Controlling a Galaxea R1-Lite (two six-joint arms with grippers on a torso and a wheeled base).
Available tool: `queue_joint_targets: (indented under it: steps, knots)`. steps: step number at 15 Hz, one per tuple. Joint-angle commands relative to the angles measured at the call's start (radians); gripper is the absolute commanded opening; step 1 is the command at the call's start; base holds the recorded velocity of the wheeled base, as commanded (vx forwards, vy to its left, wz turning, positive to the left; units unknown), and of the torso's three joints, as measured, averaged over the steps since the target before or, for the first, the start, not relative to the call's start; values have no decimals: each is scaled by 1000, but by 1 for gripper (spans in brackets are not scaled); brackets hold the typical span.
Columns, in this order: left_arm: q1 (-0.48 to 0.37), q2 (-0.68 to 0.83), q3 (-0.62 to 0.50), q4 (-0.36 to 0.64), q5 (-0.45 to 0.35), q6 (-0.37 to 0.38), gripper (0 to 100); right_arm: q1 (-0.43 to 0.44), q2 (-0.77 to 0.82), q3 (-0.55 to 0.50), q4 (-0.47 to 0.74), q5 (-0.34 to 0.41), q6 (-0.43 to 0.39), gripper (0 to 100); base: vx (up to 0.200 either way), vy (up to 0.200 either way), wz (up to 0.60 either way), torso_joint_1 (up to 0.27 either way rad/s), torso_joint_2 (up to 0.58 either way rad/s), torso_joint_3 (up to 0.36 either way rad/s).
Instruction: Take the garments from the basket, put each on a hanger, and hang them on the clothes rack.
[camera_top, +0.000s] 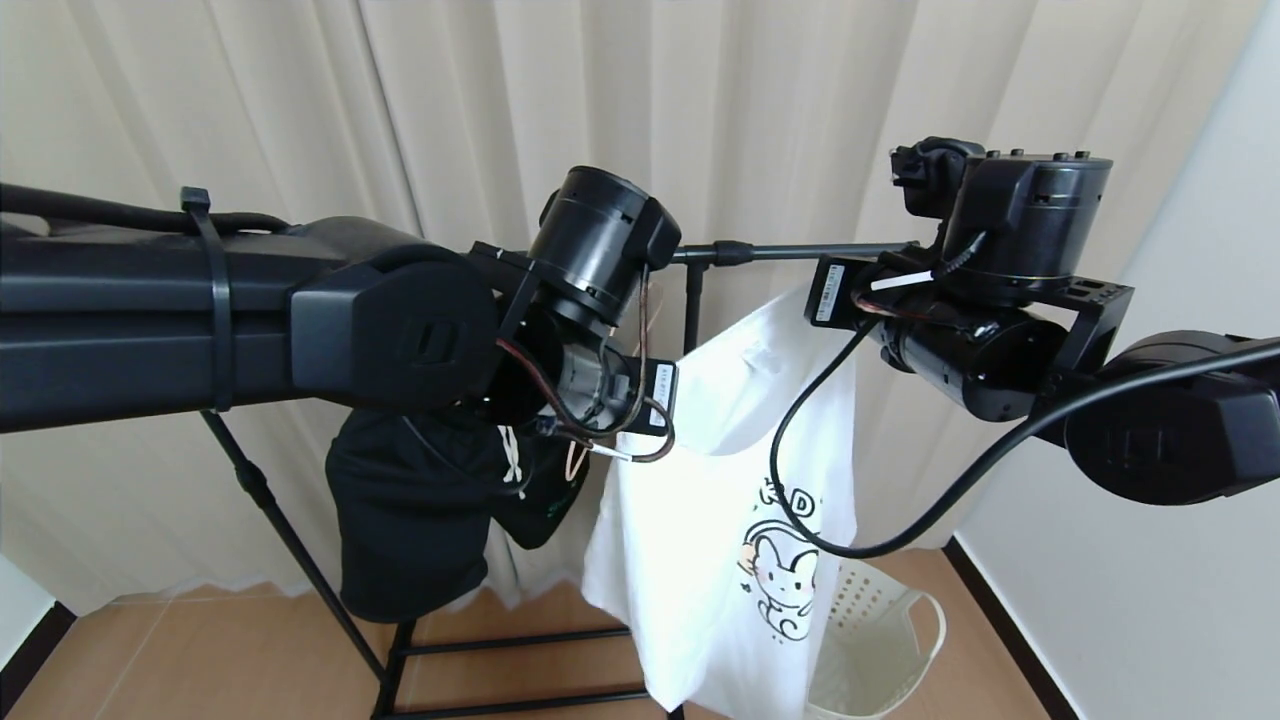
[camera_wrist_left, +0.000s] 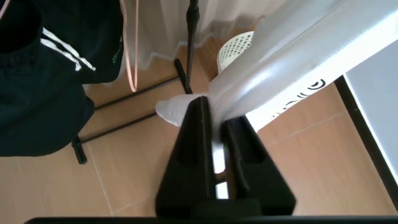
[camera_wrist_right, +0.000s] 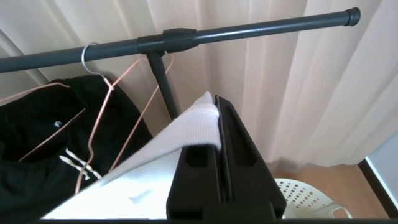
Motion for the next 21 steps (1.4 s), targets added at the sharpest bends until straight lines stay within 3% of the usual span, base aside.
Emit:
queue_joint_targets:
  steps: [1,7,14,21]
  knots:
    - [2,1,-2,1,0,-1,100,-5,0,-3,-1,2,-1,0,0,0,0,0,0,0]
    - [56,11,-3,-1,-1,2,100,-14,5,-4,-2,2,-1,0,0,0,0,0,0,0]
    - [177,187,-81,-81,2,55,100,-12,-3,2,-2,2,-1,0,0,0,0,0,0,0]
    - [218,417,-330,-99,31,68,100,-12,-1,2,-2,2,1,0,0,0,0,0,0,0]
